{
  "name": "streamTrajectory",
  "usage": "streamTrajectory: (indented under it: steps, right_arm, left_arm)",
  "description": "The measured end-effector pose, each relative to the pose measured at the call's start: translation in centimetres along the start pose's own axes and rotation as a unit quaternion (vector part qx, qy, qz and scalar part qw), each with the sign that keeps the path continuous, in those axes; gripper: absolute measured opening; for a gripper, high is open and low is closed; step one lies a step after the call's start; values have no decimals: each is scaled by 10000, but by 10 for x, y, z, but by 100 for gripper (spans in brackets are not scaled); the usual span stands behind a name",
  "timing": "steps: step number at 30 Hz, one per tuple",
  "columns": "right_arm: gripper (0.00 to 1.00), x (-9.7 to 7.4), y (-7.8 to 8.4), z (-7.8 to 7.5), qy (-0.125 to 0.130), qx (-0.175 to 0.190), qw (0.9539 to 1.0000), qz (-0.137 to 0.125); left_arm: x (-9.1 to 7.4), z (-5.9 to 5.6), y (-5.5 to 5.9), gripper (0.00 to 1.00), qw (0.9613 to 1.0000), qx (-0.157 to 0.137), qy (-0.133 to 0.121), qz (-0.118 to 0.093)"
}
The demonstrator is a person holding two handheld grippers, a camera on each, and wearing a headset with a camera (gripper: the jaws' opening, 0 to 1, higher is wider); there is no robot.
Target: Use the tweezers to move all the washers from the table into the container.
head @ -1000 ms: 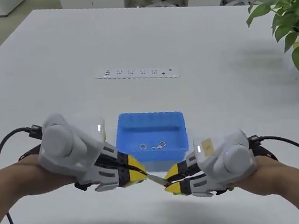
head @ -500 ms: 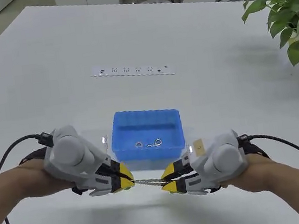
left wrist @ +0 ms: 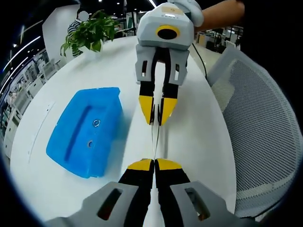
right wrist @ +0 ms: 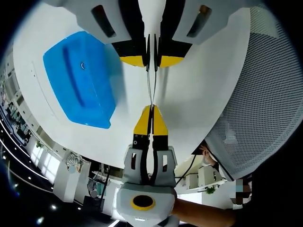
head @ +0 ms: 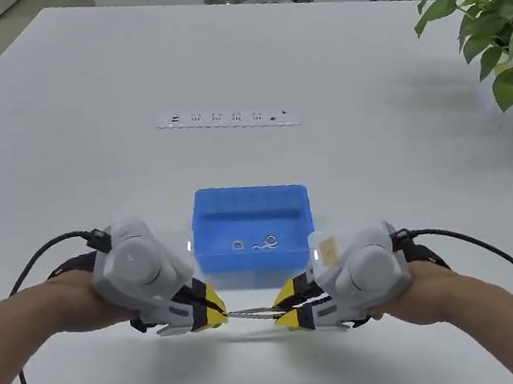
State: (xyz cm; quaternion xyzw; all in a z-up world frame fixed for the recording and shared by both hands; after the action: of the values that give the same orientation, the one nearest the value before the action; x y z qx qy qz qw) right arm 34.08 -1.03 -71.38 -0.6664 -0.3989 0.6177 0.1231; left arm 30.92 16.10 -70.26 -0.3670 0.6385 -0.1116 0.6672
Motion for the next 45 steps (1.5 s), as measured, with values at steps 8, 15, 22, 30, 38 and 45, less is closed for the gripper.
streamTrajectory:
  steps: [8, 15, 22, 30, 38, 45]
  right_arm:
    - [11, 1, 4, 5, -58, 37, 10000, 53]
    - [11, 3, 6, 7, -112, 65, 9999, 101]
    - [11, 5, 8, 9, -123, 84, 9998, 150]
    - [11, 6, 10, 12, -147, 104, 9996, 211]
    - [12, 6, 11, 12, -149, 153, 9995, 228]
    - [13, 6, 11, 13, -147, 143, 9995, 259]
  left_arm:
    - [6, -2, 1, 5, 10000, 0, 71, 70]
    - [10, -3, 2, 5, 9999, -30, 108, 107]
    - [14, -4, 4, 5, 9998, -20, 139, 155]
    - [17, -5, 6, 5, 9995, -16, 155, 258]
    - [19, -6, 9, 6, 9994, -129, 159, 278]
    - [20, -6, 10, 6, 9994, -163, 130, 271]
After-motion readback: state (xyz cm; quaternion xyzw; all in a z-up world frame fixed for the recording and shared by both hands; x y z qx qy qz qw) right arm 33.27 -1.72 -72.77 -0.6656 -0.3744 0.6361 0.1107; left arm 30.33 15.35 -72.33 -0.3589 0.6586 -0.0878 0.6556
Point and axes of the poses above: the centre of the closed fingertips' face, and the gripper's own axes: x roughly forward along the fingers, z roughly to its left, y roughly out of its underside, the point moved 10 cm from there along -x, roughly backward along the fingers, and after that the axes turned 9 degrees about -x, right-handed, at the moved point
